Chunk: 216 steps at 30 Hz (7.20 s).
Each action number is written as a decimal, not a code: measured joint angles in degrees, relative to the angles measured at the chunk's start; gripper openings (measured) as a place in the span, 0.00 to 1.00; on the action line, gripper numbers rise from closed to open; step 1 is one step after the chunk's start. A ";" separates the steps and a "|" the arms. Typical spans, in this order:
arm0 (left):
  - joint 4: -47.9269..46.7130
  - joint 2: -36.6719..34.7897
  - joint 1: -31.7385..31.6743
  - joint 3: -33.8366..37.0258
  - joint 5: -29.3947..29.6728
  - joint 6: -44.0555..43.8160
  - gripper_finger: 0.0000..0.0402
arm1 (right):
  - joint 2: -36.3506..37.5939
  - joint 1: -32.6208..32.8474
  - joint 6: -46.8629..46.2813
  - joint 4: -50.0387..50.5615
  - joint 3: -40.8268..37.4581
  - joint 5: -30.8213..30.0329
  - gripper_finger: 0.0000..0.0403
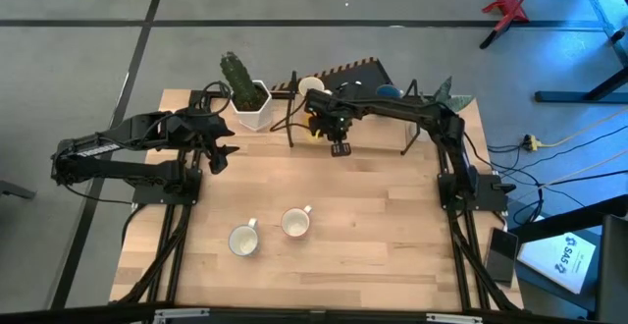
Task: Place coffee mugs
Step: Put the yellow mug on the shelf, then put the white red patterned mug on the shelf, then put the red blue patterned mug on the shelf
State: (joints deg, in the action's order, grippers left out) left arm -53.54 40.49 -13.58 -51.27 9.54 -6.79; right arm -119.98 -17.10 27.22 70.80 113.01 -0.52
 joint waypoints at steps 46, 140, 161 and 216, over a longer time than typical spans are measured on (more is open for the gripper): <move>-1.14 -0.01 -0.01 -0.01 -3.30 -0.11 0.55 | -5.95 25.93 -9.49 -21.82 0.11 6.25 0.53; -1.49 0.00 -0.02 0.00 0.48 -0.09 0.55 | -3.93 -11.54 -5.79 11.48 6.36 0.13 0.20; -1.49 0.00 -0.02 -0.02 1.53 -0.04 0.55 | -3.93 -12.20 -7.48 11.14 6.67 -3.74 0.26; 5.15 29.07 52.24 2.79 2.97 -48.10 0.53 | 1.77 -7.54 -7.43 16.16 20.52 -2.26 0.26</move>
State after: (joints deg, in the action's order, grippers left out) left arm -48.39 69.56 38.65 -48.47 12.51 -54.89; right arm -118.21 -24.64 19.79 86.96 133.53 -2.77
